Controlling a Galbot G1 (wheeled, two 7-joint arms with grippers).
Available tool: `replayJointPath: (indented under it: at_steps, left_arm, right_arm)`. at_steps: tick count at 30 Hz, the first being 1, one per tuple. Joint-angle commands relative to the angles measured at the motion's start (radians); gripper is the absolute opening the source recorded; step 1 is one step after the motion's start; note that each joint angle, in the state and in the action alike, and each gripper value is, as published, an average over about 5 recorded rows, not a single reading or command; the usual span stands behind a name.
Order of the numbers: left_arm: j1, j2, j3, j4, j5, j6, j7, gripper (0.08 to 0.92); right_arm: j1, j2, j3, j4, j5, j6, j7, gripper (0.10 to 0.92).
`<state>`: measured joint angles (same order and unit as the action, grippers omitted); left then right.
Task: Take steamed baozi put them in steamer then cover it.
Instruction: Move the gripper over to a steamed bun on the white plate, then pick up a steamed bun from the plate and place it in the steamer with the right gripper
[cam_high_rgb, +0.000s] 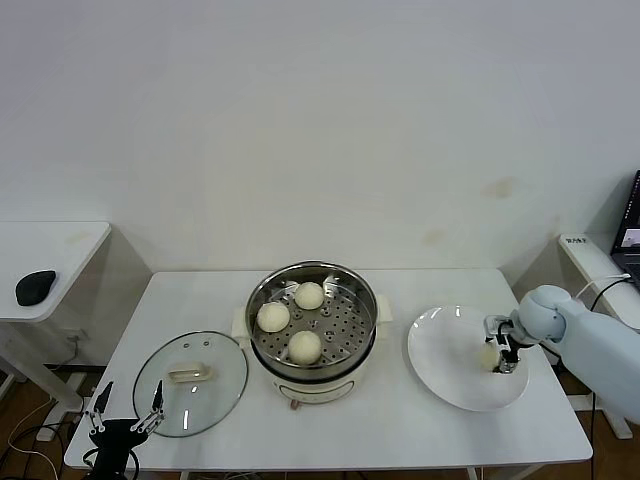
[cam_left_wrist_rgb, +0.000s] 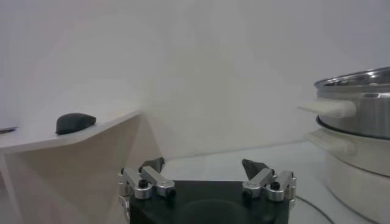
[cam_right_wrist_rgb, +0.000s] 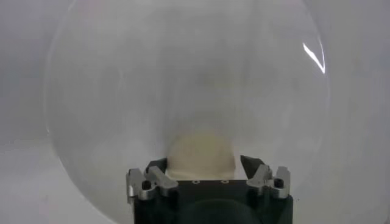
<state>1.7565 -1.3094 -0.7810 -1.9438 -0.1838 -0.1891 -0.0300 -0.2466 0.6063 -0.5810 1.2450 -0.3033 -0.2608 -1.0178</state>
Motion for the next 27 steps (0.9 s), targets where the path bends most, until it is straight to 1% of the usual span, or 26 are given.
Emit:
replayJointPath:
  at_steps: [1, 5, 8, 13, 17, 21, 24, 27]
  left_arm:
    - [0.000, -0.002, 0.003, -0.002, 0.002, 0.000, 0.000, 0.823]
    - [-0.001, -0.001, 0.003, -0.002, 0.003, 0.000, 0.000, 0.823]
    - [-0.003, 0.001, 0.000, -0.003, 0.002, 0.000, 0.000, 0.823]
    - [-0.016, 0.000, -0.001, -0.010, -0.002, 0.006, 0.001, 0.823]
    - [-0.021, 0.001, 0.007, -0.015, 0.000, 0.009, 0.001, 0.823]
    - [-0.026, 0.001, 0.010, -0.021, -0.003, 0.011, 0.002, 0.823]
    - [-0.028, 0.003, 0.009, -0.023, -0.007, 0.011, 0.002, 0.823]
    - [-0.029, 0.002, 0.008, -0.028, -0.010, 0.011, 0.002, 0.823]
  right_arm:
    - [0.005, -0.004, 0.007, 0.000, 0.000, 0.000, -0.011, 0.643]
    - [0.050, -0.037, -0.017, 0.049, 0.022, -0.002, -0.027, 0.619]
    - [0.136, -0.079, -0.097, 0.113, 0.059, -0.014, -0.038, 0.612]
    - [0.357, -0.145, -0.248, 0.253, 0.182, -0.062, -0.057, 0.604]
    - [0.598, -0.153, -0.385, 0.371, 0.305, -0.138, -0.061, 0.605]
    - [0.849, -0.105, -0.567, 0.440, 0.429, -0.210, -0.049, 0.608]
    - [0.992, -0.023, -0.667, 0.458, 0.524, -0.254, -0.027, 0.610]
    - [1.052, 0.080, -0.705, 0.454, 0.606, -0.297, 0.001, 0.611]
